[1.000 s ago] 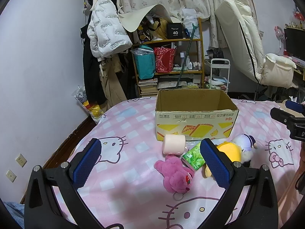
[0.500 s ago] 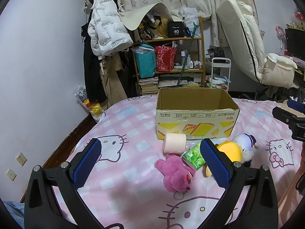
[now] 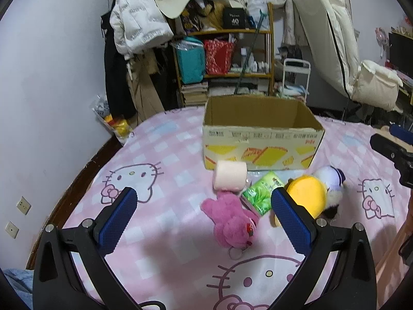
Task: Organize soft objects
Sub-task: 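Lower left tool onto pink bear while right tool lowers onto yellow dog, then lift pink bear with left tool while right tool lifts yellow dog toward box, then open left tool over box while right tool releases yellow dog inside, then grasp roll cake plush with left tool while right tool grasps purple doll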
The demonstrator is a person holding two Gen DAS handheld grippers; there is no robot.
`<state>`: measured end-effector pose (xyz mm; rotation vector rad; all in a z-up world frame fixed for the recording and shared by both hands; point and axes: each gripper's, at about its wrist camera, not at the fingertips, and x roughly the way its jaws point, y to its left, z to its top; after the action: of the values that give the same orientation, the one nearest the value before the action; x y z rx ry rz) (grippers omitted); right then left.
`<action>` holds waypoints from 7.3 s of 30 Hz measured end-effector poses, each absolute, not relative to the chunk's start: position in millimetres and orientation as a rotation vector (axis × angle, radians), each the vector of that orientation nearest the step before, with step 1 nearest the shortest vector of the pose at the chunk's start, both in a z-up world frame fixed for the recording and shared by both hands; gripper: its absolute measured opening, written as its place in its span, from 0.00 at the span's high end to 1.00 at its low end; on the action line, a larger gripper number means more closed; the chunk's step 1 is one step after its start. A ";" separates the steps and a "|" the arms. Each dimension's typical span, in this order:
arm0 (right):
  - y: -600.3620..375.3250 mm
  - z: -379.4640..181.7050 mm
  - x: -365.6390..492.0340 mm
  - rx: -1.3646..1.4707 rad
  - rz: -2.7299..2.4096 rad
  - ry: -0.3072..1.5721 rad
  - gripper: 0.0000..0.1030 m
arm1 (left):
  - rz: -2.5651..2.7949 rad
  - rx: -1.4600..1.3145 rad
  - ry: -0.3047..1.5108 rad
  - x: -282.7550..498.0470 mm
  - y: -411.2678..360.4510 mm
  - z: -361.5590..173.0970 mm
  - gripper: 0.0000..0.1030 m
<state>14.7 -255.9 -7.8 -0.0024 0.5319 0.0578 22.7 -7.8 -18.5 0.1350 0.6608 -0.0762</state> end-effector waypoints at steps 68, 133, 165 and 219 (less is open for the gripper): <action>-185.4 -117.1 96.8 -0.066 0.320 0.987 0.28 | -0.248 0.059 1.246 143.8 -31.6 -159.0 0.41; -255.0 86.8 91.2 0.024 0.118 0.234 0.30 | -0.211 0.124 0.308 101.4 -48.4 93.7 0.42; -264.6 -17.7 169.2 0.064 0.150 0.439 0.30 | -0.246 0.182 0.527 188.8 -76.3 -19.2 0.41; -266.4 -0.5 93.3 0.088 0.106 0.485 0.00 | -0.143 0.242 0.778 127.2 -45.5 -27.1 0.06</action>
<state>93.3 -266.4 -0.5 0.0882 0.4849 0.1058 127.2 -45.5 -27.1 0.2425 0.7779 -0.1434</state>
